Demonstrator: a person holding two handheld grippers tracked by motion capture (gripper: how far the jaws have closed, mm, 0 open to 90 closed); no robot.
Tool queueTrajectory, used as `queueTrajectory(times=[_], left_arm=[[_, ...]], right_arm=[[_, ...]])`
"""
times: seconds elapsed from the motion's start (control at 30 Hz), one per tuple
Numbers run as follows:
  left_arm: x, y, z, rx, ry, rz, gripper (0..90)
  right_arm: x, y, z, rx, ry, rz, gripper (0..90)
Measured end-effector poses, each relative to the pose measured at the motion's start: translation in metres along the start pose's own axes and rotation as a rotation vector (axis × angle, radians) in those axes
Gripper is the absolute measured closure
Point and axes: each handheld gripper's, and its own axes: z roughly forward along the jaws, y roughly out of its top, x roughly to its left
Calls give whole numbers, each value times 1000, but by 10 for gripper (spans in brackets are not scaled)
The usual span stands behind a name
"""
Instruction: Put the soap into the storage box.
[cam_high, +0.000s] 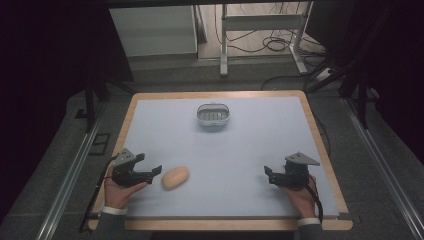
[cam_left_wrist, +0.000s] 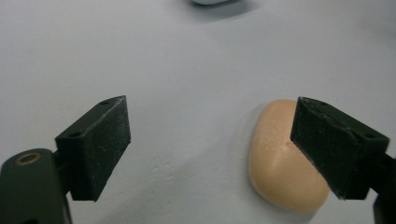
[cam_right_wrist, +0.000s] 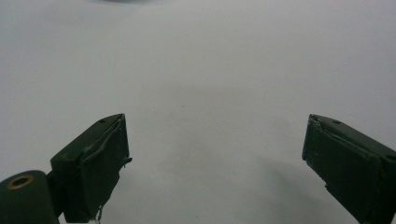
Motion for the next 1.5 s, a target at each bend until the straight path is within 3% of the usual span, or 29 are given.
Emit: queueTrajectory(times=[0.07,0.2,0.47,0.57,0.73,0.87,0.93,1.03,1.13,1.3,1.5], left_arm=[[1,0,0,13,4,-5,146],[1,-2,4,76,52,-12,165],[1,-4,-2,93,71,-33,179],[2,-2,-4,81,73,-44,186],[4,1,-5,90,76,-48,204],[3,3,-4,135,125,-30,219],[3,4,-6,138,114,-48,205],[1,8,-10,149,127,-27,192],[-1,12,-13,150,111,-20,193],[-4,18,-15,178,103,29,193],[-12,29,-12,243,75,89,188]], right_arm=[[-2,-1,-1,-5,-2,-8,75],[-6,-2,-4,-16,-11,34,93],[-4,-3,-3,-7,-37,17,106],[-3,-4,-6,-44,-64,25,142],[-7,-5,-8,-58,-41,54,142],[-6,-5,-8,-58,-40,48,141],[-7,-5,-8,-58,-35,49,141],[-8,-5,-8,-56,-24,62,141],[-9,-5,-7,-55,-20,71,141],[-9,-5,-7,-51,-25,70,141],[-9,-5,-7,-49,-27,74,141]])
